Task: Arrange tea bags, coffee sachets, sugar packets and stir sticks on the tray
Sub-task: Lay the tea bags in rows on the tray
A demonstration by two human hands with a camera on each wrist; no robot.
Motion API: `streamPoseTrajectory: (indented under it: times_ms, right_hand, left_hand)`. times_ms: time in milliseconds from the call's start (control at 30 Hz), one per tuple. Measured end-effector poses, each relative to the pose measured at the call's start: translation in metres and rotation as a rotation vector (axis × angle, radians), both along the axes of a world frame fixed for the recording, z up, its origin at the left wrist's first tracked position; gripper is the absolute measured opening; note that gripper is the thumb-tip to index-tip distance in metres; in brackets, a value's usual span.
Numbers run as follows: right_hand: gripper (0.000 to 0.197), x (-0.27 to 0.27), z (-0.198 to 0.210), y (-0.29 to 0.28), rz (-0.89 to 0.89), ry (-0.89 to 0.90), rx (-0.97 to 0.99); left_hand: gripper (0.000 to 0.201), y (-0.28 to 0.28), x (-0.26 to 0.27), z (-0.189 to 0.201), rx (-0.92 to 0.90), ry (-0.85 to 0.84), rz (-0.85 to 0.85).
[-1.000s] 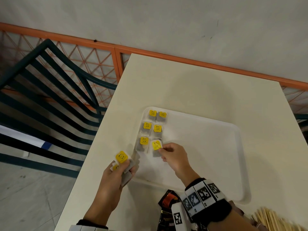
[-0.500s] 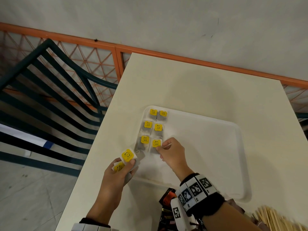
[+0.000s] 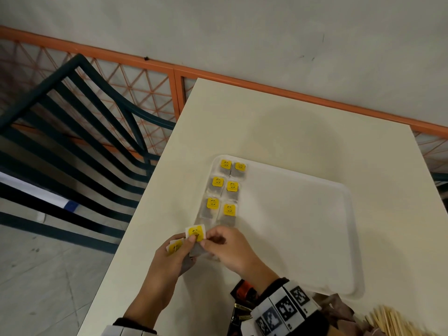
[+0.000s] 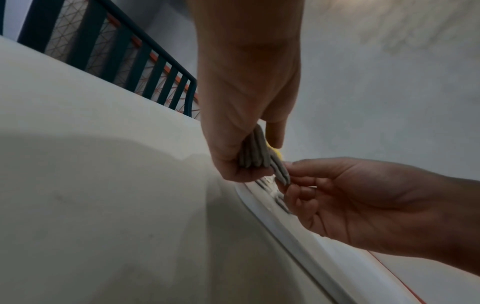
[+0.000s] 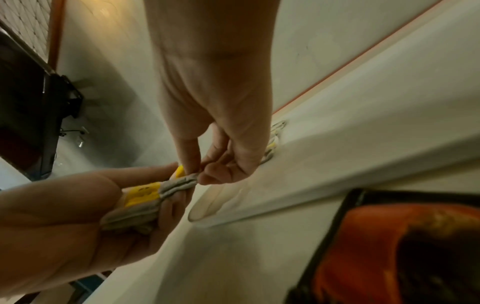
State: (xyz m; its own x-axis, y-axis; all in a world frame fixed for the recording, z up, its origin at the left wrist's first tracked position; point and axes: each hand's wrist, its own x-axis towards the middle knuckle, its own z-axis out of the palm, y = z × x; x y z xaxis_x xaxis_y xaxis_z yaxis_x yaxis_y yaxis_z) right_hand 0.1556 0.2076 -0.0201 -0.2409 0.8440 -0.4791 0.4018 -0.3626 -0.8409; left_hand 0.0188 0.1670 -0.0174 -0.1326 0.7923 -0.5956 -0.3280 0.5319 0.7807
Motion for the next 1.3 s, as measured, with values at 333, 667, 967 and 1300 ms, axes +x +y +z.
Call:
streamPoseTrajectory:
  times_ms: [333, 667, 967, 1300]
  right_hand:
    - [0.018, -0.003, -0.012, 0.002, -0.3, 0.067, -0.117]
    - [0.029, -0.011, -0.015, 0.002, -0.209, -0.185, 0.109]
    - [0.007, -0.006, 0.008, -0.019, 0.113, 0.027, 0.106]
    - [0.007, 0.005, -0.003, -0.027, -0.059, 0.059, -0.009]
  left_hand:
    - [0.03, -0.009, -0.018, 0.004, -0.006, -0.091, 0.031]
    - [0.016, -0.017, -0.011, 0.005, 0.065, -0.025, -0.006]
    - [0.014, -0.017, -0.008, 0.003, 0.094, 0.04, -0.001]
    - [0.023, -0.015, 0.003, 0.002, 0.062, 0.03, -0.001]
